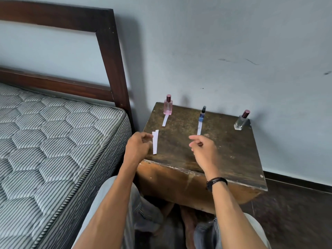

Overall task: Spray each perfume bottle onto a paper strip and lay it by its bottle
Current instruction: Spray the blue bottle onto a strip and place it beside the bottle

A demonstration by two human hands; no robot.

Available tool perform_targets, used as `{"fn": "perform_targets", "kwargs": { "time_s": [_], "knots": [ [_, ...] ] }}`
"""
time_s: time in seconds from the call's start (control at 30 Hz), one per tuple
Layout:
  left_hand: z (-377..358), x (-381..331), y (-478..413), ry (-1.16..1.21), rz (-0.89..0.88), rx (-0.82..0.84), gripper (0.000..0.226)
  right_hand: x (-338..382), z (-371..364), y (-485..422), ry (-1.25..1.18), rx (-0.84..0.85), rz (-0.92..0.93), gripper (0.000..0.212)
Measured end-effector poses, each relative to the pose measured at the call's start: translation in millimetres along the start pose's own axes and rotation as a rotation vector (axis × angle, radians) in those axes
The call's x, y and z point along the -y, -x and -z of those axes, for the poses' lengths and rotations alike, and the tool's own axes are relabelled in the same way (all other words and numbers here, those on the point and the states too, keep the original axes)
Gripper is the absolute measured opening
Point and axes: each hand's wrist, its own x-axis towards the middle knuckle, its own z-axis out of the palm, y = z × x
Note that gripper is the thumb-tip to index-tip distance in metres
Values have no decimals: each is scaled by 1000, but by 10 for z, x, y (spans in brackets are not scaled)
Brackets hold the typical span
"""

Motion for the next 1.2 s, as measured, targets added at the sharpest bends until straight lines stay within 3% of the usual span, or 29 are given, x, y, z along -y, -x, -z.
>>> {"fn": "perform_targets", "kwargs": {
  "time_s": [0.27, 0.53, 0.87, 1.2],
  "knots": [
    [49, 50, -150, -198, 19, 169, 36, 8, -578, 80, 290, 278, 271, 26],
    [101, -2, -264, -173, 41, 225, 38, 12, -761, 38, 405, 315, 400, 38],
    [90, -42, -269, -223, 37, 274, 36, 46, -808, 80, 469, 310, 436, 45],
    [50, -33, -295, -214, 59, 249, 35, 125, -904, 95, 525, 260, 479, 25]
  ]
}}
